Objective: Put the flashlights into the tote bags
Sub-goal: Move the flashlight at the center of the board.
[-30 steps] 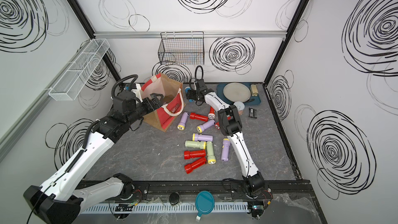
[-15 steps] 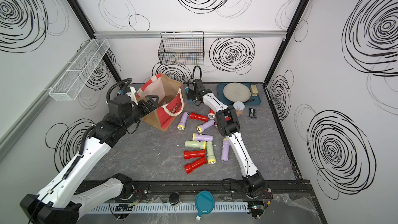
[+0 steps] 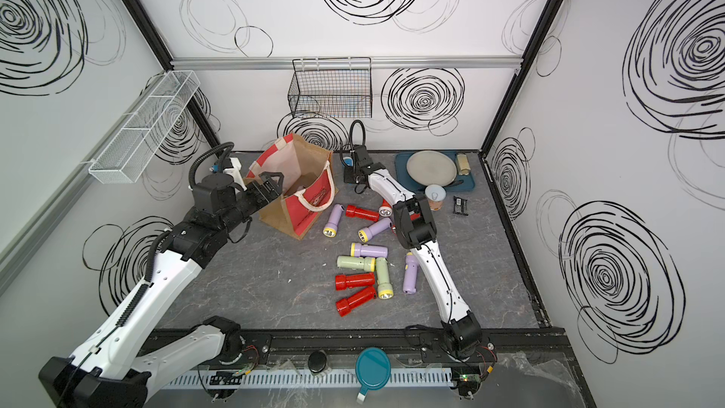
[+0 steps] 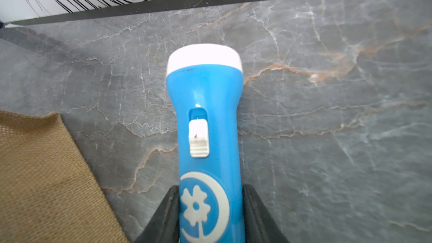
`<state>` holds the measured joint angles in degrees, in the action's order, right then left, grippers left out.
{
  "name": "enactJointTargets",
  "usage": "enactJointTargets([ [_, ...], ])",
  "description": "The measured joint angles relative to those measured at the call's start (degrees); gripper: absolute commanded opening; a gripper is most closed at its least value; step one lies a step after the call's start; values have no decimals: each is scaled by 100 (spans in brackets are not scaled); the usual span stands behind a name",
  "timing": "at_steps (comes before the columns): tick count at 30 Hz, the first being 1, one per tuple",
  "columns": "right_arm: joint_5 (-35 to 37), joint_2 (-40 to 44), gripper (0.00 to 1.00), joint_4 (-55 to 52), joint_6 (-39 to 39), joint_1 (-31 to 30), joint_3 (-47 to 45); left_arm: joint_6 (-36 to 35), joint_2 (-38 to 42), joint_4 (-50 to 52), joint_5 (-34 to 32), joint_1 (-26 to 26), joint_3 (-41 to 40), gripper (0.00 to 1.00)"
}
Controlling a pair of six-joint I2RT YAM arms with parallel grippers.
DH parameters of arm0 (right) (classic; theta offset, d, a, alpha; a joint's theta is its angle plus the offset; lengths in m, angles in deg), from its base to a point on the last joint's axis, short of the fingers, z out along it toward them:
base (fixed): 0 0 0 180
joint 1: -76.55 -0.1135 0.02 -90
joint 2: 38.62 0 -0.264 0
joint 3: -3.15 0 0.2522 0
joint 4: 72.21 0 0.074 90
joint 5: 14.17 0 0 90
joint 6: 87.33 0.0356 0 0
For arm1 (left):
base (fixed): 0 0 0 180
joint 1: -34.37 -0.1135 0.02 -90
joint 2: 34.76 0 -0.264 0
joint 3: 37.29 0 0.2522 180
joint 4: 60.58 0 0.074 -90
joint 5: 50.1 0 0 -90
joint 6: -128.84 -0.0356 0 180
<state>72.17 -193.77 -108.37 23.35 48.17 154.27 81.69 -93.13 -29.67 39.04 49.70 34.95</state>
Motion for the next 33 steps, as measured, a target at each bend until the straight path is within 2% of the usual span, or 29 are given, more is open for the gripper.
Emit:
enactJointTargets([
  [6,96,136,18,11,-162,24,-221,-350,7,105,-15,-7,-20,99],
  [12,107,715,14,-284,-304,160,-1016,-671,-11,116,-90,76,-55,99],
  [14,129,964,14,-516,-348,225,-1300,-822,-48,127,-181,203,-46,99],
  [20,256,2253,16,-669,-516,299,-3206,-1246,-280,153,-490,780,46,99],
  [24,293,2553,18,-787,-542,247,-3672,-1329,-358,94,-680,1093,46,99],
  [28,367,2577,31,-758,-557,186,-3777,-1331,-372,-13,-817,1290,46,99],
  [33,369,2577,62,-754,-540,181,-3807,-1329,-402,-66,-968,1502,46,99],
])
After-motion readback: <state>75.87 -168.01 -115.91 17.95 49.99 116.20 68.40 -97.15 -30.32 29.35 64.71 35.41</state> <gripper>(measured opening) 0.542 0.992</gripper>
